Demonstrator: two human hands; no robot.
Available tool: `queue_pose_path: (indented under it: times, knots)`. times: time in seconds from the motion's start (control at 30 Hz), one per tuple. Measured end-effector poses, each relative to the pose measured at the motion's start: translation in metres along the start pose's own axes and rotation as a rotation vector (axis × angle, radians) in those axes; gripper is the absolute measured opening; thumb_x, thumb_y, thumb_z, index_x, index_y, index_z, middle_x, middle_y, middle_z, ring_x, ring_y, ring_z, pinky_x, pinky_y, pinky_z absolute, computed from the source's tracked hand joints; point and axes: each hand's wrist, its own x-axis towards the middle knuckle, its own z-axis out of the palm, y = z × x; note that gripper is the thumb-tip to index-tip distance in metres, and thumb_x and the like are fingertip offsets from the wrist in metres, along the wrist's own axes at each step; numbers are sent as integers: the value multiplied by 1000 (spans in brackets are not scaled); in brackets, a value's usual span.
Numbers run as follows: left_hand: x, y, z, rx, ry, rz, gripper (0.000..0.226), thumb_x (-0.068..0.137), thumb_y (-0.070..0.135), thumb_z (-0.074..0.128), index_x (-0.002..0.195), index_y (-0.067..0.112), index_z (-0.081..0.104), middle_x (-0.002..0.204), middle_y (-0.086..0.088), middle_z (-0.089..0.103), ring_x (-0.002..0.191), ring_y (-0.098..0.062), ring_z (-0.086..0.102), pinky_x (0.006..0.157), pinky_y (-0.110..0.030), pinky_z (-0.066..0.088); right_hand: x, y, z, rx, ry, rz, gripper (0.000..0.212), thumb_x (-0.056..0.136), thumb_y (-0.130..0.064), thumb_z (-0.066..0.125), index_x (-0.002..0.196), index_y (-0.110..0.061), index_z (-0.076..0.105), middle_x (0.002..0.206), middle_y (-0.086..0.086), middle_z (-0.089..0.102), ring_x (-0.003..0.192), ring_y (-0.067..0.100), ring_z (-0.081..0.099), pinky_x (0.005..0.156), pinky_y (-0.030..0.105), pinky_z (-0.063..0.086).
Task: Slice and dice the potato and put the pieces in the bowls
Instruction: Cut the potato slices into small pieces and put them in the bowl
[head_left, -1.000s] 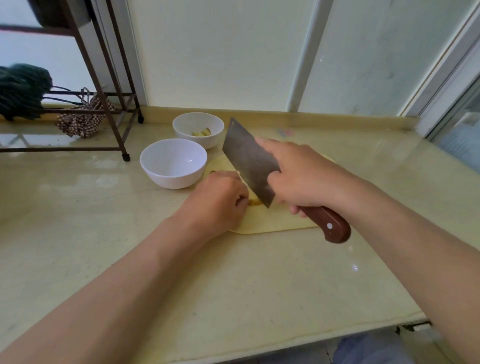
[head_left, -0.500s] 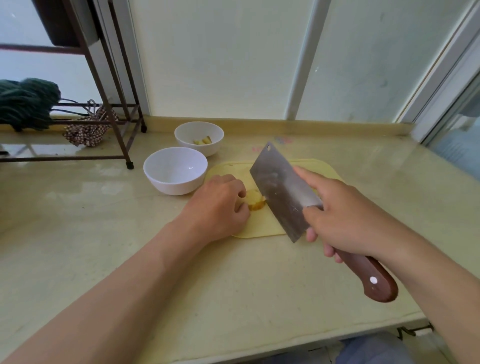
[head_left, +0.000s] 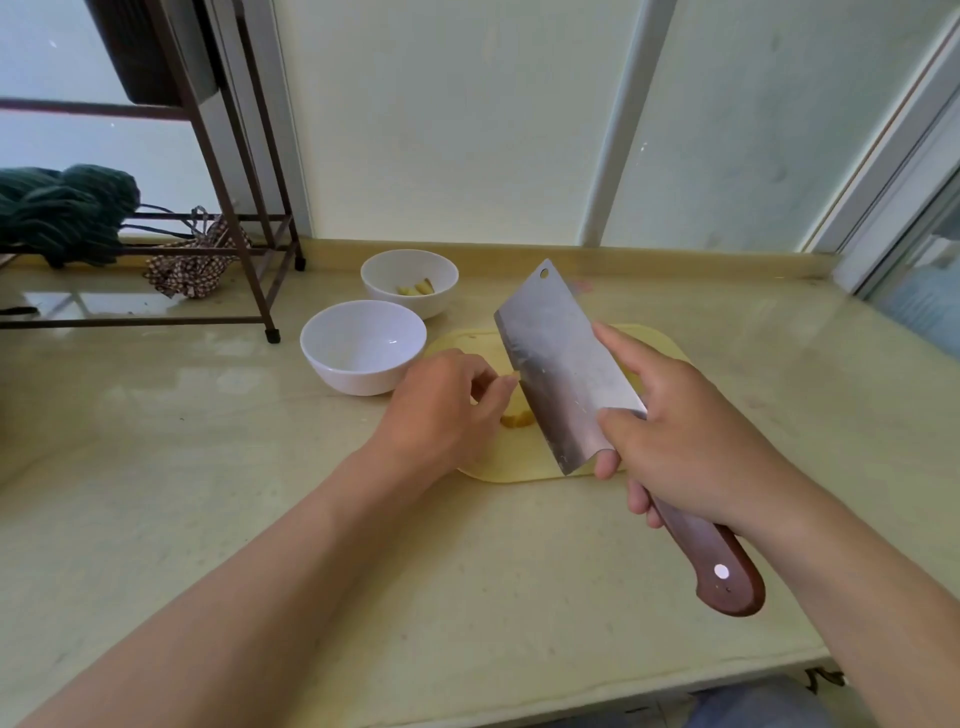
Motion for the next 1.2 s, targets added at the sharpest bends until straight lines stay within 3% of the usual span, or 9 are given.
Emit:
queue_pose_path:
  times: [0.2,0.43,0.67,0.77,0.9,1.07,1.2]
  knots:
    - [-1,2,5,-78,-11,-50,21,91,29,59,73,23,67,67,14,61,61,-4,51,56,-22,37,-5,0,-2,2,-20,6,82,98,-7,43,157,-60,21,74,8,73,43,21,58,44,33,55]
    - [-1,-2,6,80,-35,39,15,88,26,60,81,18,71,82,4,61,73,-13,55,62,-28,45,-12,8,-14,-17,3,33,82,98,-7,43,156,-60,22,70,6,73,42,20,60,43,32,53]
    - [-2,-4,5,127,-60,48,10,86,28,61,84,19,67,88,5,58,81,-13,55,70,-29,48,-23,22,-8,18,-6,94,81,98,-5,43,158,-57,22,69,6,73,41,18,59,42,30,51]
    - [-3,-3,4,145,-65,73,14,85,29,61,93,19,67,93,5,58,85,-15,54,71,-28,45,-27,28,-3,36,9,115,81,99,-6,43,159,-56,21,69,6,73,41,19,58,41,30,52]
    - [-4,-3,2,184,-130,167,31,86,31,59,112,17,66,108,1,63,101,-20,55,87,-36,48,-34,30,-4,30,2,128,80,101,-7,43,158,-58,20,68,6,73,40,19,57,41,30,51]
    - [-4,-4,1,250,-223,243,35,80,34,45,97,12,66,100,2,65,91,-22,56,86,-39,47,-41,26,-6,-22,-43,143,79,103,-10,42,157,-60,15,77,9,72,39,16,57,43,31,53]
    - [-2,-7,0,262,-216,227,23,86,30,51,89,10,63,86,0,63,86,-23,55,77,-37,47,-39,27,-7,1,-45,157,79,102,-9,41,157,-61,16,75,8,73,40,18,57,43,31,52]
